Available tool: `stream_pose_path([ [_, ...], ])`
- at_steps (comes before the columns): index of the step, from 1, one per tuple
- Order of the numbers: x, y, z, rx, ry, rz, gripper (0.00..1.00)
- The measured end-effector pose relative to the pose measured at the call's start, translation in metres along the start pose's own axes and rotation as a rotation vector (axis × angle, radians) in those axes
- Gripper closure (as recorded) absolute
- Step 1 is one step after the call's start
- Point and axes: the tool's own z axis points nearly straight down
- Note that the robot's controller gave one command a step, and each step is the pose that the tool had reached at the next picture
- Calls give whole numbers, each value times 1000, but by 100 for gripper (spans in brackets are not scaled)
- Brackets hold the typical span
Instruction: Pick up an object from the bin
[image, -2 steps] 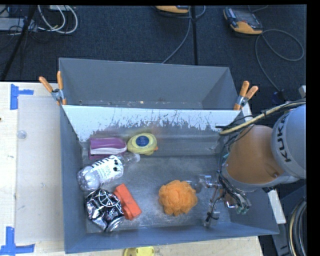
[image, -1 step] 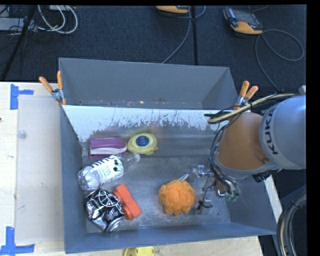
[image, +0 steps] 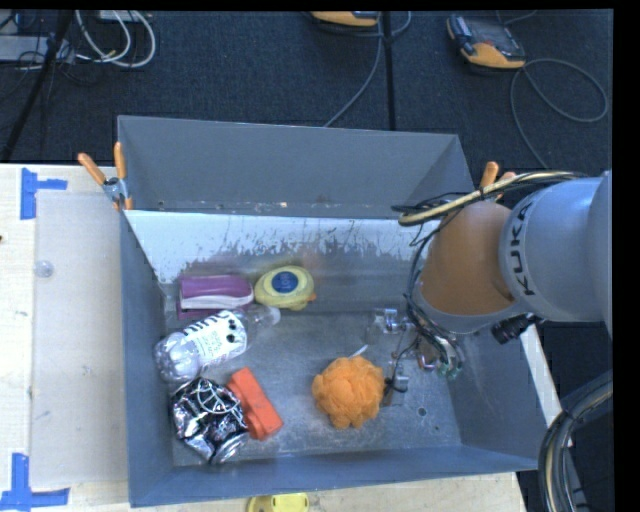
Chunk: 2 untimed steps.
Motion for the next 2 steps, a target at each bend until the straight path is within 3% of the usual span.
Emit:
stream_pose_path([
  [1, 17, 14, 1, -1, 6, -201, 0],
  [2, 25, 31, -4, -1, 6, -90, 0],
])
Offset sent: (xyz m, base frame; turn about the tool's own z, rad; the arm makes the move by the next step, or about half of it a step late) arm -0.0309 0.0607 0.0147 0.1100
